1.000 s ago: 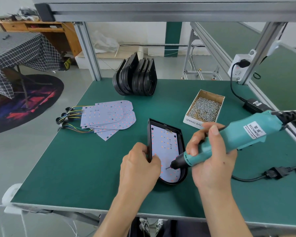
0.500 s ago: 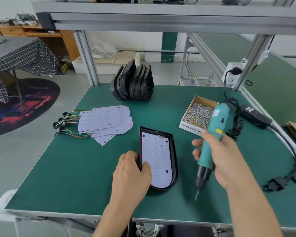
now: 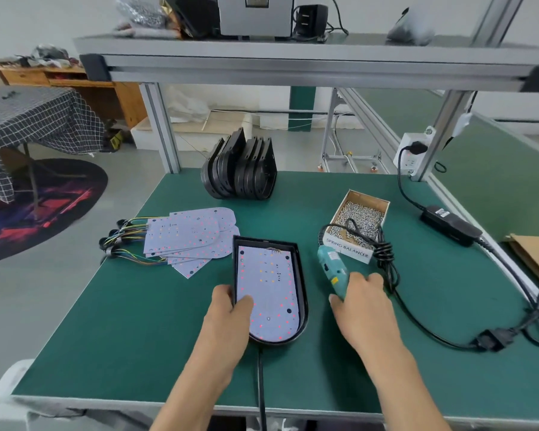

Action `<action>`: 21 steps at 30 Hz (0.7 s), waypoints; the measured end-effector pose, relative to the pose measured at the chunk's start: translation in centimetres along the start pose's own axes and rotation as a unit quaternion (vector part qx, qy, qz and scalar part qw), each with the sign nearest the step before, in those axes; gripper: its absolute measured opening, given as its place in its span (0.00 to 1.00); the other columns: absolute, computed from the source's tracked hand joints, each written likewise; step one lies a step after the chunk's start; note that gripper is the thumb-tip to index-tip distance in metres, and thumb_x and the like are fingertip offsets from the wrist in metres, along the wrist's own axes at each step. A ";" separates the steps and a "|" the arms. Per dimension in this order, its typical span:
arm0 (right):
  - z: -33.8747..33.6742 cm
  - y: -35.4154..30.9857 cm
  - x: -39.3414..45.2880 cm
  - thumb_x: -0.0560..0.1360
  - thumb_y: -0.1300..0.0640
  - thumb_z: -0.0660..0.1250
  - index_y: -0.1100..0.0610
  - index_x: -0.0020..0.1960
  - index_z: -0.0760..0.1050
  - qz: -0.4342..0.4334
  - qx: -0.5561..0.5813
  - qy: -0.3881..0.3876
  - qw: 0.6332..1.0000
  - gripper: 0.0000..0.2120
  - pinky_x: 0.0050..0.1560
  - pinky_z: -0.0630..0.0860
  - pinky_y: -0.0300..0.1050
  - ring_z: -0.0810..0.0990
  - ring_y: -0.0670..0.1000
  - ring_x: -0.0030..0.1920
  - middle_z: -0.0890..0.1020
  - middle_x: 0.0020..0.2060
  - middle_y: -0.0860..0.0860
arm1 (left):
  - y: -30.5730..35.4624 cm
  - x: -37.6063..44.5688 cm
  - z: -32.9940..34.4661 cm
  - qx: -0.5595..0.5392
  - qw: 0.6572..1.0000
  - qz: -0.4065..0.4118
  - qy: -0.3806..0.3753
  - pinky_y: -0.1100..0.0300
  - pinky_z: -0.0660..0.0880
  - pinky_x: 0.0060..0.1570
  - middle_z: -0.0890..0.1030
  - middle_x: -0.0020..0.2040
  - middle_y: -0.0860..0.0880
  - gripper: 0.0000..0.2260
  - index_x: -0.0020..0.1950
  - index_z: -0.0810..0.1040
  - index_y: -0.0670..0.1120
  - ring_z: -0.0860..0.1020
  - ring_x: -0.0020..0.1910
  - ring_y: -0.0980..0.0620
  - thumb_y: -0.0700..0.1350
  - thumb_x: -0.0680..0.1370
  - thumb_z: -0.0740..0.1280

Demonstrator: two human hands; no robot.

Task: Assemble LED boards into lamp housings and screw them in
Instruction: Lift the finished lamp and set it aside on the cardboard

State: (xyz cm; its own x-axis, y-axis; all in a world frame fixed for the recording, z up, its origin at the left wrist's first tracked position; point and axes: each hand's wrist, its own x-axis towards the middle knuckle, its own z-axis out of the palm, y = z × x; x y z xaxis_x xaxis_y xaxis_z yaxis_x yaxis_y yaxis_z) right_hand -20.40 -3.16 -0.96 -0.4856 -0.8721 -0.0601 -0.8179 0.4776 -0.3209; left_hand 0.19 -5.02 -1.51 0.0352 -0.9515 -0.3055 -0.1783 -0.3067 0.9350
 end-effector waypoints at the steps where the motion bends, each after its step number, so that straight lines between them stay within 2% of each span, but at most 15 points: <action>1: 0.1 -0.1 -0.1 0.81 0.48 0.69 0.59 0.62 0.71 -0.001 -0.014 0.008 1.000 0.17 0.50 0.74 0.51 0.80 0.62 0.53 0.69 0.57 0.56 | 0.1 -0.2 -0.2 -0.037 0.999 -0.004 -0.005 0.54 0.74 0.52 0.84 0.52 0.53 0.02 0.54 0.76 0.51 0.80 0.56 0.50 0.45 0.83 0.64; 3: 0.2 -0.3 -0.2 0.81 0.48 0.69 0.59 0.63 0.71 0.001 -0.033 0.019 0.999 0.18 0.49 0.74 0.50 0.80 0.60 0.55 0.70 0.58 0.56 | 0.7 -0.5 -0.6 -0.107 0.994 0.001 -0.011 0.47 0.74 0.64 0.86 0.53 0.53 0.04 0.55 0.78 0.50 0.81 0.61 0.46 0.44 0.81 0.66; 5: 0.3 -0.5 -0.4 0.81 0.47 0.68 0.58 0.64 0.71 0.002 -0.052 0.023 0.998 0.18 0.49 0.74 0.48 0.79 0.58 0.56 0.70 0.58 0.55 | 1.7 -0.9 -0.8 -0.179 0.983 0.021 -0.022 0.45 0.74 0.67 0.87 0.55 0.51 0.07 0.58 0.80 0.48 0.82 0.62 0.45 0.41 0.81 0.66; 10: 0.4 -0.9 -0.7 0.83 0.45 0.63 0.57 0.66 0.68 -0.007 -0.093 0.016 0.996 0.19 0.48 0.77 0.44 0.78 0.54 0.57 0.68 0.60 0.54 | 5.0 -1.4 -1.3 -0.331 0.940 0.056 -0.061 0.56 0.83 0.51 0.87 0.57 0.47 0.12 0.62 0.81 0.44 0.86 0.55 0.50 0.35 0.82 0.63; 14: 0.7 -1.1 -0.8 0.84 0.45 0.61 0.56 0.65 0.68 -0.006 -0.108 0.026 0.994 0.17 0.43 0.74 0.42 0.78 0.52 0.55 0.68 0.58 0.52 | 6.7 -1.9 -1.1 -0.349 0.930 0.084 -0.078 0.55 0.83 0.51 0.87 0.58 0.47 0.12 0.63 0.80 0.44 0.85 0.56 0.48 0.36 0.83 0.62; 17: 0.7 -1.4 -0.9 0.84 0.44 0.58 0.53 0.65 0.70 -0.012 -0.158 0.045 0.986 0.16 0.51 0.75 0.45 0.80 0.51 0.55 0.71 0.57 0.50 | 7.7 -2.0 -1.0 -0.346 0.928 0.106 -0.086 0.59 0.83 0.48 0.87 0.58 0.47 0.12 0.63 0.80 0.45 0.85 0.57 0.48 0.36 0.83 0.62; 21: 0.8 -0.8 -0.8 0.84 0.41 0.58 0.55 0.68 0.69 -0.028 -0.115 0.040 0.992 0.21 0.54 0.78 0.44 0.79 0.52 0.56 0.70 0.58 0.52 | 8.6 -2.1 -0.7 -0.345 0.927 0.115 -0.088 0.58 0.83 0.49 0.87 0.58 0.48 0.11 0.63 0.79 0.46 0.85 0.57 0.48 0.36 0.84 0.62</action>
State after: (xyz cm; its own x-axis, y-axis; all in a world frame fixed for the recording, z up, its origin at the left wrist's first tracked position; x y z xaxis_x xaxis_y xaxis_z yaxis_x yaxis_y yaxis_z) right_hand -19.10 -2.90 -1.40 -0.4534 -0.8908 0.0308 -0.8883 0.4488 -0.0974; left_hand -0.68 -5.68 7.27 -0.0972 -0.9939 -0.0526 0.5127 -0.0953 0.8532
